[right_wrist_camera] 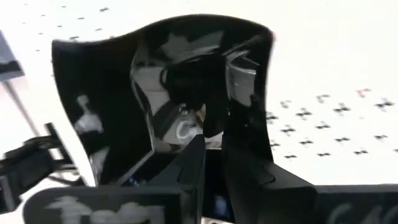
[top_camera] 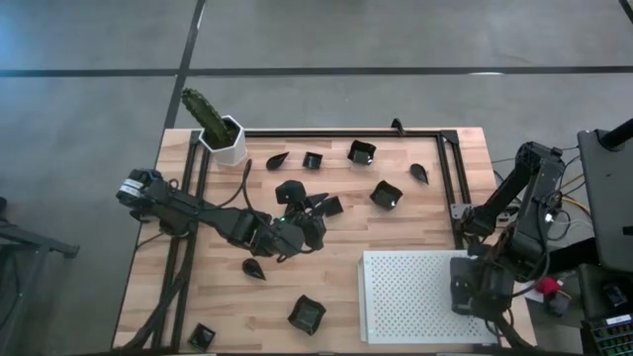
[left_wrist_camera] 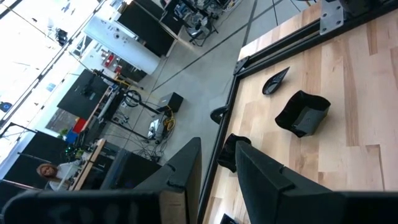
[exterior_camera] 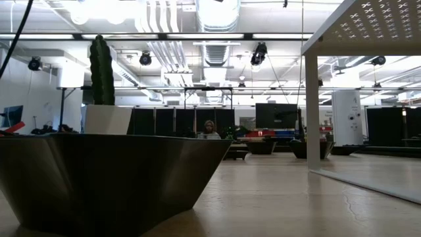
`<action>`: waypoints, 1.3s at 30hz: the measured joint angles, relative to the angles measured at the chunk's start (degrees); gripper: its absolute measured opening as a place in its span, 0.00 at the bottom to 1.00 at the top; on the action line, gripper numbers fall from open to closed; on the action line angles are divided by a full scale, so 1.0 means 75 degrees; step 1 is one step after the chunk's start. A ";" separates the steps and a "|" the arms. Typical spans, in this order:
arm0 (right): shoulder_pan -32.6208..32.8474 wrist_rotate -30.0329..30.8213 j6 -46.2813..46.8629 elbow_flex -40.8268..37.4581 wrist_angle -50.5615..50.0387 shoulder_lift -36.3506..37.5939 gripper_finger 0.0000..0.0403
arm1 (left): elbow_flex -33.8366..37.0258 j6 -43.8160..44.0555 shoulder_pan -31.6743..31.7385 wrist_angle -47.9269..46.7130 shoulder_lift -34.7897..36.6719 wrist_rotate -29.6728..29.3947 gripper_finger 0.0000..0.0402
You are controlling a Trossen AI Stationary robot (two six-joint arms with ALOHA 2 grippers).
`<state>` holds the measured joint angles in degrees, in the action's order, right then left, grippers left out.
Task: Pick & Place Mini shaped plates
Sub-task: Put the distorted square plate on the shelf, then put the drop-shaped plate on the shelf
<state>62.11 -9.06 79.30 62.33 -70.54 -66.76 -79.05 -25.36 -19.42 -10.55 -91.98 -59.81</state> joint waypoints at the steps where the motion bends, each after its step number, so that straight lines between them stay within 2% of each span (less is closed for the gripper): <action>1: 0.0000 0.0000 -0.0001 0.0000 -0.0107 -0.0003 0.13 | 0.0000 0.0000 -0.0002 0.0000 0.0000 0.0000 0.25; 18: 0.0003 0.0038 -0.0214 0.0335 -0.0336 0.0003 0.13 | 0.0000 -0.0002 0.0000 0.0000 0.0000 0.0000 0.25; 24: 0.0003 0.0491 -0.0654 0.0777 -0.0339 0.0003 0.13 | 0.0000 0.0186 0.0000 -0.0010 -0.0003 0.0000 0.25; 29: 0.0120 0.1531 -0.1484 0.1150 -0.0337 0.0003 0.13 | 0.0000 0.0576 0.0033 -0.0346 0.0000 0.0056 0.25; 39: 0.0239 0.4073 -0.3675 0.1458 -0.0346 0.0003 0.13 | 0.0000 0.2366 0.0245 -0.1611 0.0003 0.0321 0.25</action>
<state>63.90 21.49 51.74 73.26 -73.13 -66.74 -79.05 -7.62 -17.58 -22.63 -91.96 -57.41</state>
